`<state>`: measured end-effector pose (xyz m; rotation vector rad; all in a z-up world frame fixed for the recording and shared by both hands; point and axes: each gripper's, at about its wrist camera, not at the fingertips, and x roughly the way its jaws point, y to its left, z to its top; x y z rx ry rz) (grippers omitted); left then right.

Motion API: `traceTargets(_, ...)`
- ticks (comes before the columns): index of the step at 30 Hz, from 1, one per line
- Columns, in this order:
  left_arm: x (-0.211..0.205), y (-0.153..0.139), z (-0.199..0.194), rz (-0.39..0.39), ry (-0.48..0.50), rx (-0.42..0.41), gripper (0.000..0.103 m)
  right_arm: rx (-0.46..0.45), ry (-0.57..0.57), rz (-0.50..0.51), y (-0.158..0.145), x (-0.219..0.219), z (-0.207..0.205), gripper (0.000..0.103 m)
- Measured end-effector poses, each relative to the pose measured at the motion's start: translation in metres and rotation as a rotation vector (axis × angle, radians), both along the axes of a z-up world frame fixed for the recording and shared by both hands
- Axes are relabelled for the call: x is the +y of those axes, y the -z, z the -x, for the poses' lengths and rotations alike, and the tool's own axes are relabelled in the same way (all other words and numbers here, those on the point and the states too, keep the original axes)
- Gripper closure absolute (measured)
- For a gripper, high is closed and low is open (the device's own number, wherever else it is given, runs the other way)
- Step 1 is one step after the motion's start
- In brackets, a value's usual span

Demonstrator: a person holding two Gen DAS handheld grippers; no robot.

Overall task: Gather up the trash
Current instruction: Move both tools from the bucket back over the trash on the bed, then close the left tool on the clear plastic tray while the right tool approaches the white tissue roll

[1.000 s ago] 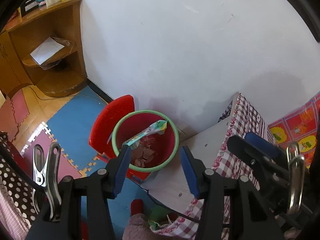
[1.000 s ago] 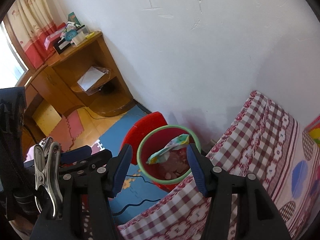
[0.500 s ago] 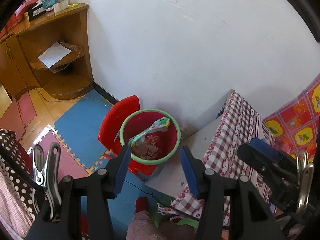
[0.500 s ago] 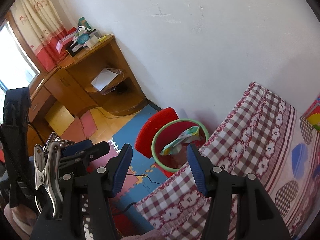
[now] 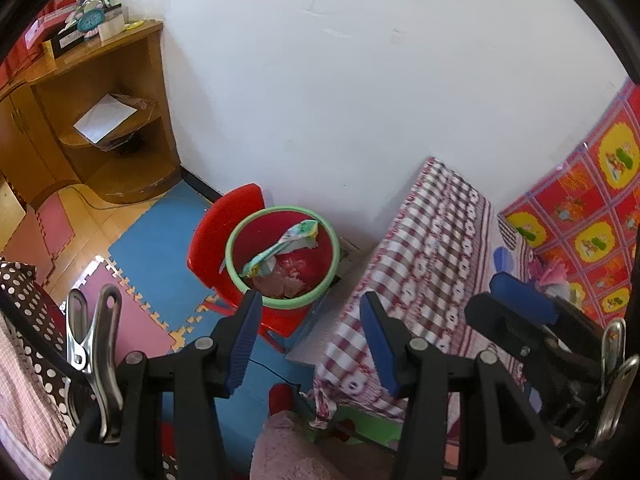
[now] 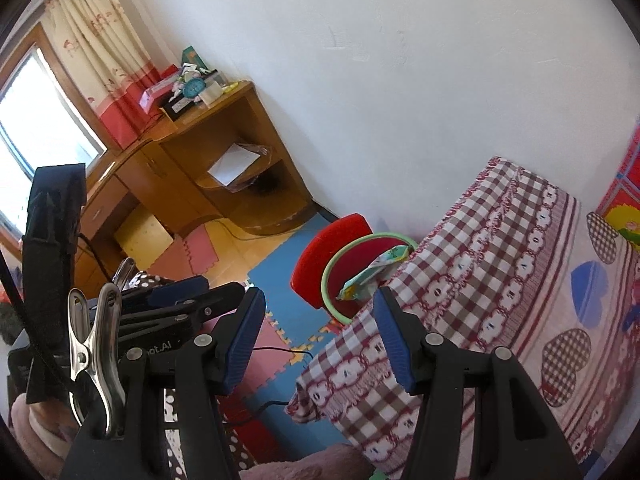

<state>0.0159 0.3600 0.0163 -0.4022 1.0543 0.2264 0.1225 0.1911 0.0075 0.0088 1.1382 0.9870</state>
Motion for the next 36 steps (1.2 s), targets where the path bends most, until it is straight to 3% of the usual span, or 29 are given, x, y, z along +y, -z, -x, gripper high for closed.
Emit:
traceTargets(10,-0.057,-0.011,0.002,0.009,0.072,-0.008,0.05,-0.015,0.039,-0.005,-0.011,-0.062,0.006,0.045)
traceTargets(36,-0.233,-0.005,-0.029,0.049,0.323,-0.001,0.05,-0.013,0.291,0.083,-0.002,-0.239,-0.001,0.045)
